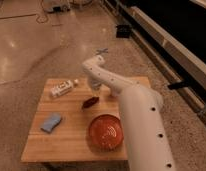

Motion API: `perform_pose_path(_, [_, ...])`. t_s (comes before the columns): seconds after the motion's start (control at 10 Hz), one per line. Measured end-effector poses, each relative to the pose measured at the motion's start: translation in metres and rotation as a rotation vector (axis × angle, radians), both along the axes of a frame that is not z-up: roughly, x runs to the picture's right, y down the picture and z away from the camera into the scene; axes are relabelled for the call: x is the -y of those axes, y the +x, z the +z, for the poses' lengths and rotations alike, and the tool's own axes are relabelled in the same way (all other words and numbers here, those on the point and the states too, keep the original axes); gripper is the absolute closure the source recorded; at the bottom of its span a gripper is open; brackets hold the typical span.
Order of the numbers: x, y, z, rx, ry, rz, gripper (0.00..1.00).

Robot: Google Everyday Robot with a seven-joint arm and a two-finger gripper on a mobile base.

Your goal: Drag the pepper across the table

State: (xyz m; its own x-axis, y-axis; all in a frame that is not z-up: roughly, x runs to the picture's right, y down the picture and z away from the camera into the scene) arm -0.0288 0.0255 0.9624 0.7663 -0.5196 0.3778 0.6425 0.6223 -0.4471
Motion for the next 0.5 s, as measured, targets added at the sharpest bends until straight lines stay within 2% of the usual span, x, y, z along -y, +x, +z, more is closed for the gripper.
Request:
perform_pose_path(0.2, [0.0001, -0.0078, -0.0025, 0.004, 0.003, -0.008, 0.59])
perform_pose_path(0.5, [-0.0019, -0.0050, 0.0024, -0.010, -0.001, -0.003, 0.59])
